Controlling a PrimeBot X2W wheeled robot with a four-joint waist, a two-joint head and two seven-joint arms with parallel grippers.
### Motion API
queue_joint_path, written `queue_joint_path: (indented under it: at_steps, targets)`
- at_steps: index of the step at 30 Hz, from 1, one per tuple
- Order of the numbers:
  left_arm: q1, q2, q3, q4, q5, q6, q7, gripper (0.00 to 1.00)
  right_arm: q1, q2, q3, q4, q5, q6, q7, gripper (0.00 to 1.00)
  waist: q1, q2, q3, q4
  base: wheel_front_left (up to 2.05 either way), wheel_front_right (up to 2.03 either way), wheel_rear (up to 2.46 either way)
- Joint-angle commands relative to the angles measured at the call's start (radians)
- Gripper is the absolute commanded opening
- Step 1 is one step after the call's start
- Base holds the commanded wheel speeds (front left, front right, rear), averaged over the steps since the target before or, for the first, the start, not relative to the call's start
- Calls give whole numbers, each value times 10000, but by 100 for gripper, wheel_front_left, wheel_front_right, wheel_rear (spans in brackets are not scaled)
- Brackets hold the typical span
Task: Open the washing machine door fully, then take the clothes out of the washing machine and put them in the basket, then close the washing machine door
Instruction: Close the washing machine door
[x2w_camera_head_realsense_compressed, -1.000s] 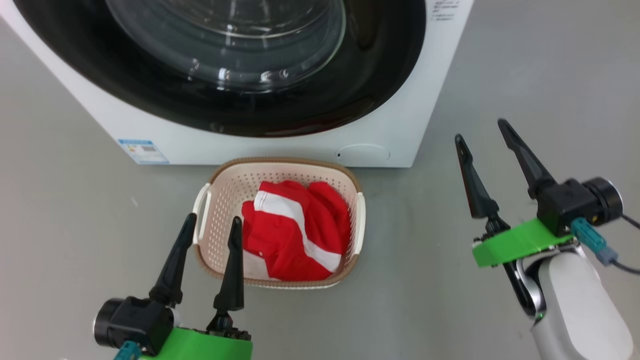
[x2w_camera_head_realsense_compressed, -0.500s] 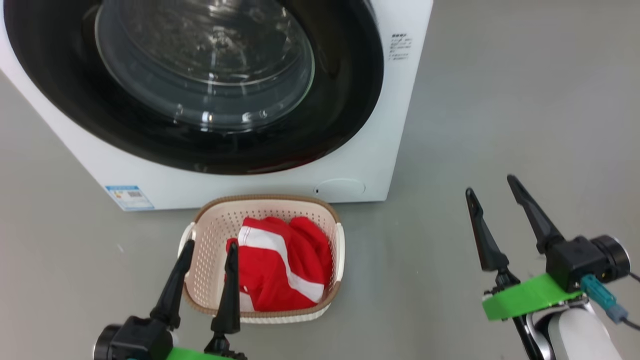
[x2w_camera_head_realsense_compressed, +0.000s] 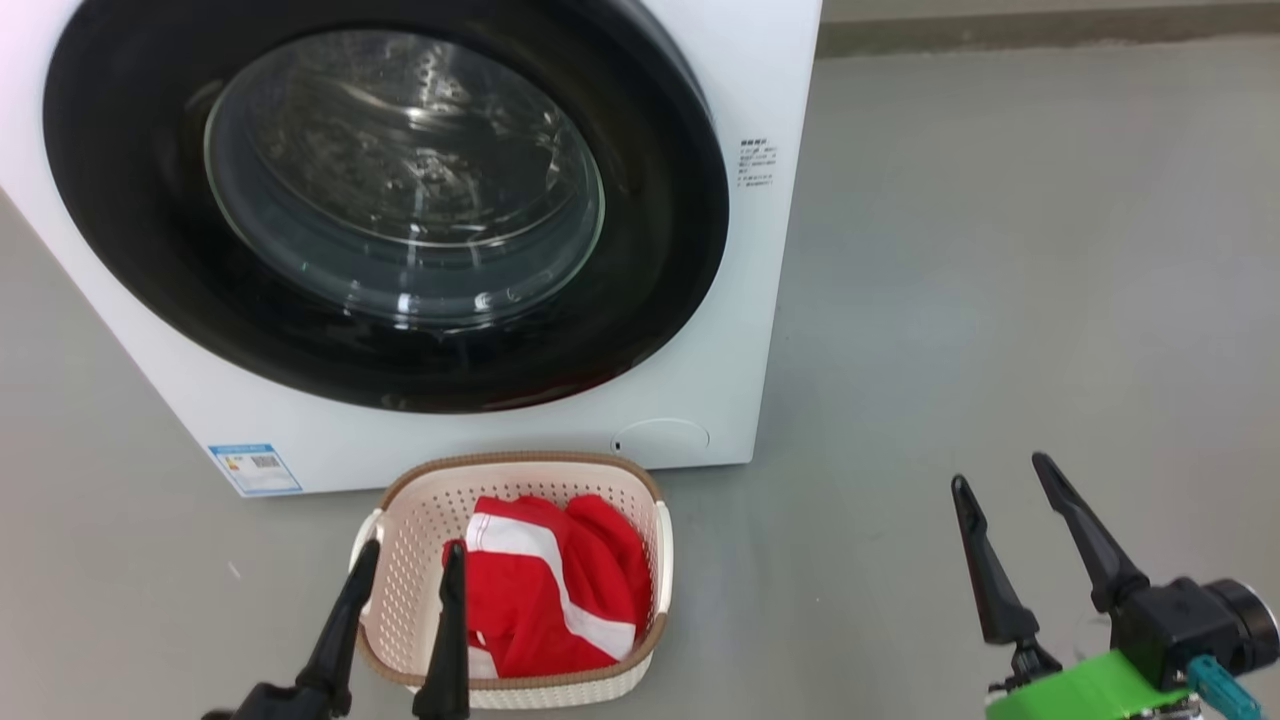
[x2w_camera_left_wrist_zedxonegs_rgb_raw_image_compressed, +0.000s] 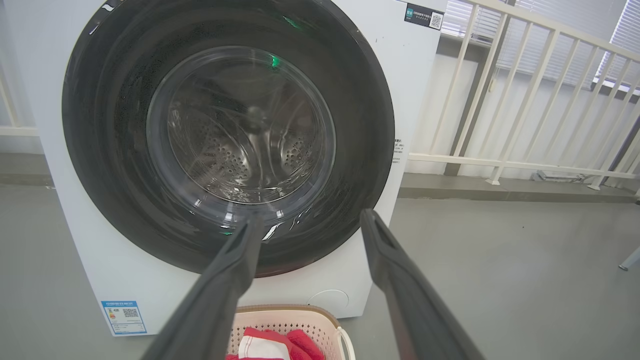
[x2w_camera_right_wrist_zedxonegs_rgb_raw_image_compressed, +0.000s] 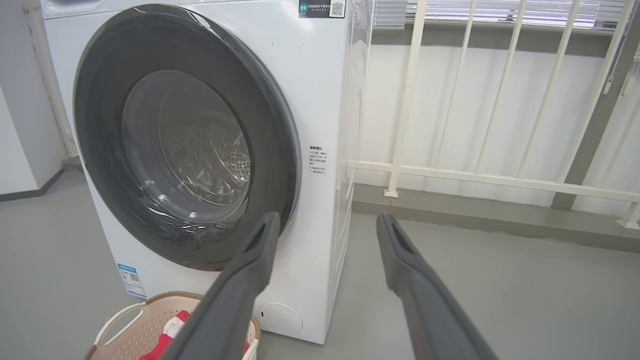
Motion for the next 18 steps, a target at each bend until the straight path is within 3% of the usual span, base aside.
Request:
queue_joint_path:
  at_steps: [1,18]
  targets:
    - [-45,97,369,-217,141,-35,-61,100,21,-30,223,-365,9,-38,8,100,-1,0,-208,-68,0,0,0]
    - [680,184,804,-556,802,215,-61,100,1366,-30,-506,-1112,359,-38,8,100,-1,0,-675,-93,0,0,0]
